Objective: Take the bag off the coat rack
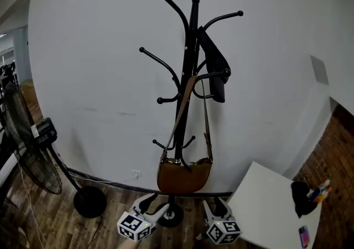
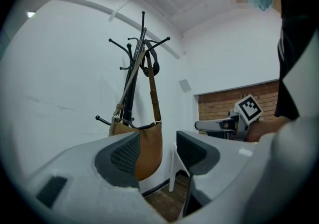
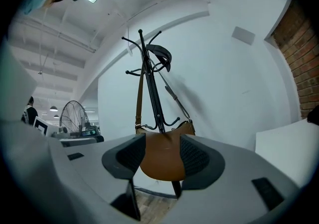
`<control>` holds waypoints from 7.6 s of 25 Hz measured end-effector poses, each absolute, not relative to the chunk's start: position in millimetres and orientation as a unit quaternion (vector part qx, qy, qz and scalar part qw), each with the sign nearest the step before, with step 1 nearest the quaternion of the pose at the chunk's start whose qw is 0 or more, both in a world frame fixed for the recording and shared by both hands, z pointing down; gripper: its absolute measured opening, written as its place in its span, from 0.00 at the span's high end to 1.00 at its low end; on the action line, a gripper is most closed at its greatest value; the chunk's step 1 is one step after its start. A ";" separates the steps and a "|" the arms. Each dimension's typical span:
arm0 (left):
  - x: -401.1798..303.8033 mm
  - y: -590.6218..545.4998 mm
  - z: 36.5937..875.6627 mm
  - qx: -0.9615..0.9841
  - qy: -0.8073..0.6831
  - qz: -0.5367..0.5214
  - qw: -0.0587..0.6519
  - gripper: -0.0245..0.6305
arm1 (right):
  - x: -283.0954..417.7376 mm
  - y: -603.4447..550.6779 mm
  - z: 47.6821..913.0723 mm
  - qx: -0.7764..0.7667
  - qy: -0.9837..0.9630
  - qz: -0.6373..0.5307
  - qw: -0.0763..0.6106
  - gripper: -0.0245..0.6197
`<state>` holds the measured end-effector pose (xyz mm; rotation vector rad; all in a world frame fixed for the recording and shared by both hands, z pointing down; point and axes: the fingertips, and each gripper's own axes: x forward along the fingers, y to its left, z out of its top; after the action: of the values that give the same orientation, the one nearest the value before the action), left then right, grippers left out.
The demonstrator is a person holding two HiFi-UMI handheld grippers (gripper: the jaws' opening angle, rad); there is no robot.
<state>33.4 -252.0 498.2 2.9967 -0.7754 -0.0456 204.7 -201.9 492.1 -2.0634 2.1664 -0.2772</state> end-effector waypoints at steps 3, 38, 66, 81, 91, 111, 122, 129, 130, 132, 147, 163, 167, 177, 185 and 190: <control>31.0 -269.7 497.5 0.972 -0.235 -0.015 0.023 0.62 | 201.9 -211.9 490.2 -0.699 0.706 -0.085 0.070 0.66; 92.8 -412.9 415.9 0.944 -0.305 -0.002 -0.125 0.61 | 274.1 -362.9 428.9 -0.693 0.719 0.052 0.013 0.66; 103.8 -428.0 405.4 0.925 -0.353 0.019 -0.137 0.94 | 272.5 -383.3 416.4 -0.643 0.762 0.077 0.018 0.92; 99.1 -413.6 400.2 0.936 -0.329 0.018 -0.126 0.94 | 267.3 -358.9 399.3 -0.647 0.759 0.064 0.024 0.92; 93.9 -391.5 377.1 0.945 -0.303 0.005 -0.126 0.94 | 253.0 -332.8 376.5 -0.648 0.757 0.077 0.033 0.92; 83.0 -344.5 330.8 0.957 -0.242 -0.022 -0.161 0.94 | 233.8 -266.0 323.8 -0.672 0.726 0.130 0.071 0.92; 88.1 -323.7 308.7 0.960 -0.206 -0.047 -0.181 0.94 | 228.8 -238.1 302.5 -0.690 0.702 0.156 0.080 0.92; 88.7 -309.1 311.0 0.963 -0.191 -0.053 -0.182 0.94 | 229.9 -215.3 299.6 -0.702 0.688 0.163 0.086 0.92; 88.4 -307.4 312.3 0.964 -0.188 -0.054 -0.180 0.94 | 229.7 -212.7 300.6 -0.704 0.686 0.163 0.086 0.92; 87.5 -304.3 315.1 0.966 -0.184 -0.053 -0.176 0.93 | 229.0 -208.2 303.3 -0.708 0.683 0.161 0.084 0.92; 57.6 -281.6 364.6 0.975 -0.170 -0.032 -0.143 0.94 | 199.1 -180.6 352.1 -0.726 0.674 0.114 0.074 0.92; 8.2 -285.1 443.3 0.976 -0.197 0.006 -0.092 0.94 | 158.3 -188.1 431.6 -0.718 0.694 0.038 0.046 0.92; -3.8 -286.7 461.0 0.974 -0.209 0.019 -0.079 0.94 | 147.4 -193.3 449.2 -0.711 0.702 0.021 0.038 0.92; -25.0 -292.2 490.5 0.969 -0.239 0.038 -0.043 0.94 | 123.7 -204.8 487.4 -0.694 0.719 -0.021 0.015 0.92; -29.2 -290.9 499.5 0.968 -0.244 0.037 -0.038 0.94 | 117.9 -206.1 502.3 -0.688 0.725 -0.032 0.004 0.92; -28.9 -288.1 506.1 0.968 -0.244 0.042 -0.032 0.94 | 120.3 -205.8 506.1 -0.690 0.723 -0.035 0.004 0.92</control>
<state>-28.9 -288.1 506.1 3.1063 -0.7831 0.1360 120.3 -205.8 506.1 -2.1627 2.2638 -0.1102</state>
